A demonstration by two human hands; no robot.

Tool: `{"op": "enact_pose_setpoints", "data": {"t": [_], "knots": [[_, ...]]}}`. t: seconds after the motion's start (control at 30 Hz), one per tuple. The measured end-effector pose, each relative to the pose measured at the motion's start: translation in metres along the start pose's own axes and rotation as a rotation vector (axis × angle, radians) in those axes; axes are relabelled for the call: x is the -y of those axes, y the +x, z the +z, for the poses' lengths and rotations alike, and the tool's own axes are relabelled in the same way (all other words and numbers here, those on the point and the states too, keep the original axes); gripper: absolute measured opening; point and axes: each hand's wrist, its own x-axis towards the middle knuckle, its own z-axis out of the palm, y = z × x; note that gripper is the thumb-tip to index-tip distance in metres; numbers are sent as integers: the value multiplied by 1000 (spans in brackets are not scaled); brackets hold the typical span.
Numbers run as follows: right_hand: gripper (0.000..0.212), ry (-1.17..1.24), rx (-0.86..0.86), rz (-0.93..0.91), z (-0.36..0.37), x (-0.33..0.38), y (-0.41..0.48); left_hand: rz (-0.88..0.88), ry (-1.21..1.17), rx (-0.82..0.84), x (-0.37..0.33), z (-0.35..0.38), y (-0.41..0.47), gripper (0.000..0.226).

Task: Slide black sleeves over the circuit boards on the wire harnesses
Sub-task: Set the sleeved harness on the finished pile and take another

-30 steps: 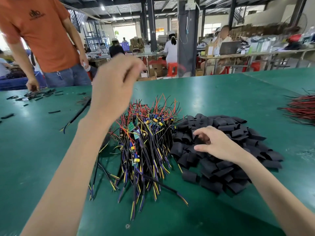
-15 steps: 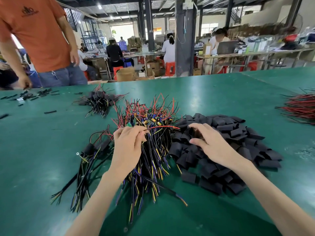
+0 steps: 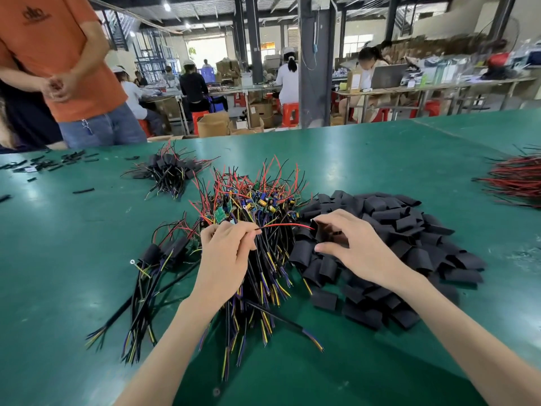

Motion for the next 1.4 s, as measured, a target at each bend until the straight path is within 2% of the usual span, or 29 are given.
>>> {"op": "enact_pose_setpoints", "data": {"t": [0.2,0.27,0.37,0.47,0.53,0.6,0.67,0.83,0.93,1.07,1.23,1.4], "knots": [[42,5,10,-9,0,3,-1,87,78,-20,-3,-2,-1,20],[41,-63,21,-42,2,4,-3,172,138,-14,-5,-2,-1,25],[40,-252,50,-110,5,11,-6,260,211,22,-9,3,-3,20],[39,-316,59,-186,14,24,-9,301,176,90,-18,9,-5,26],[35,-322,57,-209,21,30,-11,257,80,134,-24,13,-8,23],[29,-328,43,-209,23,33,-12,130,-78,166,-25,14,-11,18],[18,-303,2,-201,22,33,-12,55,-164,200,-23,13,-14,24],[7,-148,-162,-61,15,25,-6,98,11,229,-13,5,-9,52],[9,-73,-244,27,9,20,-3,66,80,214,-8,0,-4,37],[9,-112,-205,-13,8,17,-5,9,-42,166,-8,-4,-4,22],[10,-276,-127,-100,12,17,-7,-17,-219,173,-12,-7,-7,26],[20,-309,-82,-141,13,20,-9,12,-244,165,-14,-3,-10,27]]}}
